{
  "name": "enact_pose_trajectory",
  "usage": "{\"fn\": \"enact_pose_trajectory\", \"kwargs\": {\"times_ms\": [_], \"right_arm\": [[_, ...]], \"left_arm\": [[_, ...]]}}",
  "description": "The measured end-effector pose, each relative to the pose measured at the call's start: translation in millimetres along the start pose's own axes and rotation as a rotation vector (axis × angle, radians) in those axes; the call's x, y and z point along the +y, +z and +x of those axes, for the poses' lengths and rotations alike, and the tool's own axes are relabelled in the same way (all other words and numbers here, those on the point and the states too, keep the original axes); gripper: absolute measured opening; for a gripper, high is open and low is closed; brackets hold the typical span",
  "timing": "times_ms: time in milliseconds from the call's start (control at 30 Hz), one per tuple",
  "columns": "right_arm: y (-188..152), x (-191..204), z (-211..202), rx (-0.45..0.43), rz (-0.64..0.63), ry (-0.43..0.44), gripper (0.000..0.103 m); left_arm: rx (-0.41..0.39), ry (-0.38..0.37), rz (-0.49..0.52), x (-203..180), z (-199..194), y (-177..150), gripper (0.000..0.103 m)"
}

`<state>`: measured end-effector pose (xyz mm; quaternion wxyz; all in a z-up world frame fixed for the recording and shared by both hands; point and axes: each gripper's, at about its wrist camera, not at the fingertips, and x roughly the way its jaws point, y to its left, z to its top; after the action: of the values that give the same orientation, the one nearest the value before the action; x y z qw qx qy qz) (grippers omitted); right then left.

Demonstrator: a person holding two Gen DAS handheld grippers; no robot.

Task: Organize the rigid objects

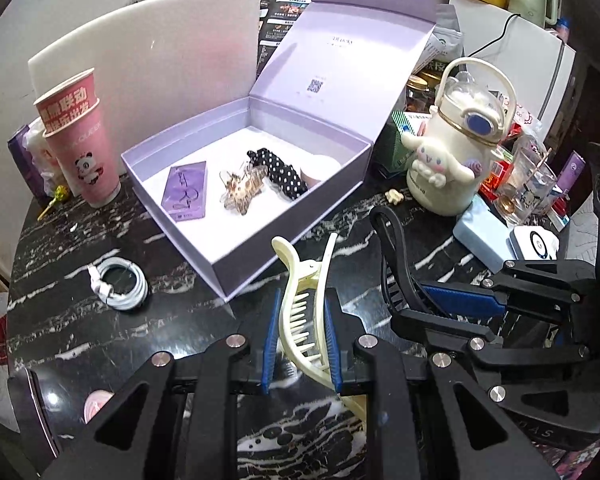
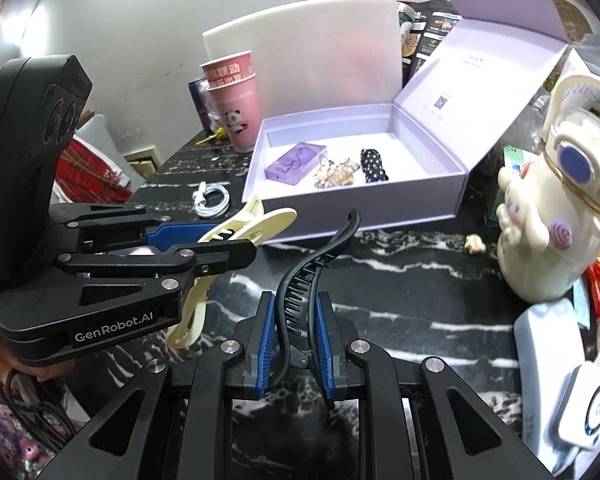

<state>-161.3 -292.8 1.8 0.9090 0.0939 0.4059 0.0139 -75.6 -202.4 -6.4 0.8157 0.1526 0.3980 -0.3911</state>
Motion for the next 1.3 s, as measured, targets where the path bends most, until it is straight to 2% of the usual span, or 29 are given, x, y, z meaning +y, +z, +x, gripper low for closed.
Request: {"fn": "enact_pose_trajectory", "kwargs": {"times_ms": [867,1300], "right_arm": [[58,-21,22,-0.071,-0.072,0.013,0.020],[98,-30,34,-0.114,-0.096,0.018,0.020]], "left_arm": [[-0.036,0.027,-0.017,27,14,58,0.021],[-0.073,0.070,-0.025,49,20,93,0.021]]}}
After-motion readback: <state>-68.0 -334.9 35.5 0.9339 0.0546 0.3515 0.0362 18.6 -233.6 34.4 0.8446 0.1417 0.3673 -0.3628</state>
